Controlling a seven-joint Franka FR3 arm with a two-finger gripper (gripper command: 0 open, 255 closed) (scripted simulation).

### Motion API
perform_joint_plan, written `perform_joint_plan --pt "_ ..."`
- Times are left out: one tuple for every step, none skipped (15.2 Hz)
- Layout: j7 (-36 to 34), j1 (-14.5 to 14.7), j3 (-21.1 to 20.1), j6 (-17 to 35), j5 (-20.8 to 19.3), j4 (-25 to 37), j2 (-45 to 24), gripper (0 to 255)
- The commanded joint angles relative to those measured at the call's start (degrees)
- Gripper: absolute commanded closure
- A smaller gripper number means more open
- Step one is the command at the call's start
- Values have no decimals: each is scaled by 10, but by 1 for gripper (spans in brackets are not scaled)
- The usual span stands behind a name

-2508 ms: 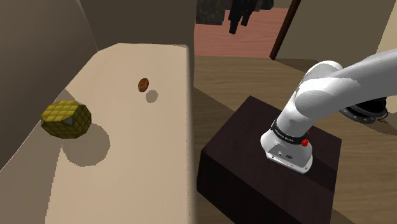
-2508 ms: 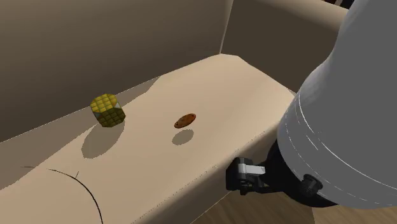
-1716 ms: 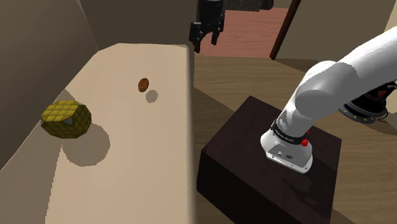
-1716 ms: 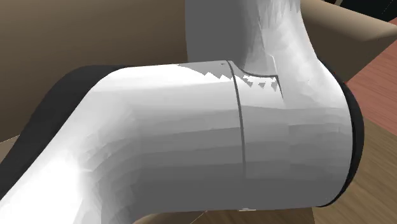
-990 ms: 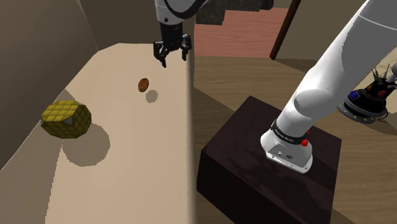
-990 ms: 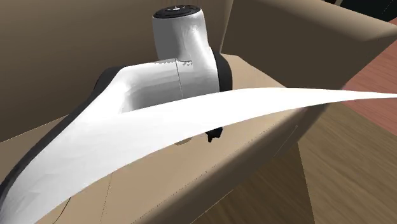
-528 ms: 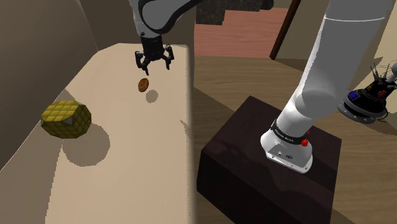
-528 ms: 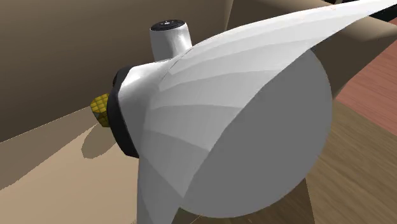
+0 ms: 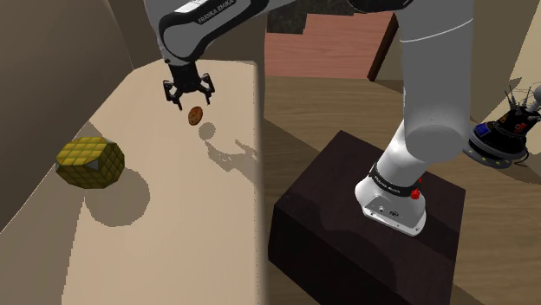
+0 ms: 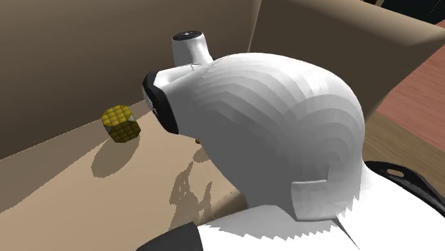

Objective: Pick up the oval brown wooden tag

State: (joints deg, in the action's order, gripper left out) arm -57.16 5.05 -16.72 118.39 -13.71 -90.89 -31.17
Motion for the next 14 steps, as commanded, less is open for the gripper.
perform_joint_plan --pt "-8 5 4 2 -4 18 -22 0" --pt "-9 5 5 8 -5 16 -25 0" --pt "-10 6 6 14 -7 14 -29 0" --pt "-11 6 7 19 -8 12 -33 0" --pt "-12 7 7 25 -9 10 -36 0" --pt "-13 7 8 30 -11 8 -40 0" --pt "-15 8 10 39 -13 6 -47 0" --pt "-15 8 10 39 -13 6 -47 0" --pt "-15 8 10 39 -13 6 -47 0" --pt "-15 8 10 39 -13 6 -46 255" --pt "-15 8 10 39 -13 5 -46 255" --pt "-15 8 10 39 -13 5 -46 255" --pt "-15 8 10 39 -13 5 -46 255" --pt "-15 8 10 39 -13 5 -46 255"
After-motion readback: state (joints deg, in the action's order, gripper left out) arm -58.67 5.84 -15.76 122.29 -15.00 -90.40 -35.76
